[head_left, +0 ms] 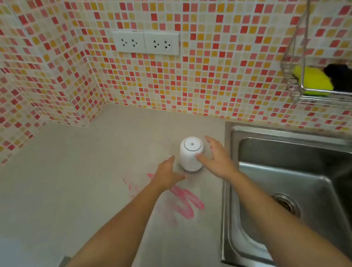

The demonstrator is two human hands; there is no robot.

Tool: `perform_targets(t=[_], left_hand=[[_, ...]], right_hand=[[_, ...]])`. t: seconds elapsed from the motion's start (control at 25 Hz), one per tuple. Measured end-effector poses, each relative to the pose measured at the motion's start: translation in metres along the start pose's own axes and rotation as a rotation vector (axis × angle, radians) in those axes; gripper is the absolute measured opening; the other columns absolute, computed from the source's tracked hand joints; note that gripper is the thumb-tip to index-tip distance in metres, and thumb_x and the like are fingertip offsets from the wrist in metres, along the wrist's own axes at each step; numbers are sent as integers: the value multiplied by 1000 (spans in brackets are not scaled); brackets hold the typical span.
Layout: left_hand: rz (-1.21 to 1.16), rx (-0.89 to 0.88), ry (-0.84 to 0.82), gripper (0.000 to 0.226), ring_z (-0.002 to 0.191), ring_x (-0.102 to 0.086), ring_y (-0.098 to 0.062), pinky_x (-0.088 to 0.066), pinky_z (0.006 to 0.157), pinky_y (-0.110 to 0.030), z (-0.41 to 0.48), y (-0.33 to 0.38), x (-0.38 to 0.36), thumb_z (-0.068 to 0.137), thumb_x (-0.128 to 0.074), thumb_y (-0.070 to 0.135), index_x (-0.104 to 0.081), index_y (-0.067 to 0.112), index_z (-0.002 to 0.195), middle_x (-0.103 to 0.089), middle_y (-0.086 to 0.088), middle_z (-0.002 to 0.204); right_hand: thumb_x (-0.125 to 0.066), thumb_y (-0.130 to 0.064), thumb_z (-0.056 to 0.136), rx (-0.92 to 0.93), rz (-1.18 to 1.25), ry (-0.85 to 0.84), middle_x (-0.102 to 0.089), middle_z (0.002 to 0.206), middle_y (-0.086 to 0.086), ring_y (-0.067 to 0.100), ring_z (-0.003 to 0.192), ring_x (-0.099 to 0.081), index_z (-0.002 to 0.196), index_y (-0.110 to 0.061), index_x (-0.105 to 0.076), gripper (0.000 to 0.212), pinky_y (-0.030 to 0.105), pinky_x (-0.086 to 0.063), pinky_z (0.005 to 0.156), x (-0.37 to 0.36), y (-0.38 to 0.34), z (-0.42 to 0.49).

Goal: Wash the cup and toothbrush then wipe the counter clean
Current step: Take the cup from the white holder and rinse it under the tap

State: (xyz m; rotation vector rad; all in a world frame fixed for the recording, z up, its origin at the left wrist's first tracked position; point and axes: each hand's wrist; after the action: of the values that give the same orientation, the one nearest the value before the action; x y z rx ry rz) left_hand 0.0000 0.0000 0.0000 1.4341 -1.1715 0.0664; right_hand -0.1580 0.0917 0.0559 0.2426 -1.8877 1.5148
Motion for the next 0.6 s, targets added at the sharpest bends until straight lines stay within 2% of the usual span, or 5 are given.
perform_targets(t=[0.08,0.16,0.28,0.48,0.6], left_hand=[[-85,-63,-54,66,106,-61,-23,-49,89,-32,19,-6,0,65,-83,20,-54,12,125,-63,-3,117],[-111,-104,-111,66,94,-63,-14,-49,80,-22,27,-8,-2,61,-86,19,-57,15,120,-65,3,106],[-162,-148,-131,67,86,-59,-6,-44,67,-3,40,-12,-2,63,-86,15,-54,14,122,-63,6,101],[-187,-167,-185,79,95,-59,-7,-44,71,-4,50,-12,-1,62,-87,24,-47,16,129,-60,7,110],[-158,-199,-235,86,107,-56,-12,-45,85,-19,57,-9,-4,62,-87,30,-40,19,133,-57,2,122]], right_hand=[[-75,-31,76,-24,5,-45,-23,153,4,20,139,-25,147,-15,-19,92,22,-19,105,-13,-1,16],[-83,-35,65,-38,-11,-90,-24,152,1,18,138,-27,148,-22,-17,106,23,-22,103,-20,-1,21],[-83,-38,62,-39,-146,-56,-33,148,3,22,132,-37,146,-27,-21,105,33,-32,104,-23,3,34],[-83,-35,61,-24,-100,-25,-47,130,1,21,116,-48,135,-24,-32,90,38,-44,95,-18,15,36],[-83,-21,61,-85,49,2,-47,115,-1,21,107,-51,121,-27,-32,79,24,-45,75,-1,25,31]])
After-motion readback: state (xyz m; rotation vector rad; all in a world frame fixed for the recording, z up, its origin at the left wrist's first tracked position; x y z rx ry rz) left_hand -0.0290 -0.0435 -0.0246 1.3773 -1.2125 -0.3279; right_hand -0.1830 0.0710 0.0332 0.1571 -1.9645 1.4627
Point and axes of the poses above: each hand's wrist, its own z-axis towards the middle knuckle, its own x-axis out of the back of the hand, y = z × x
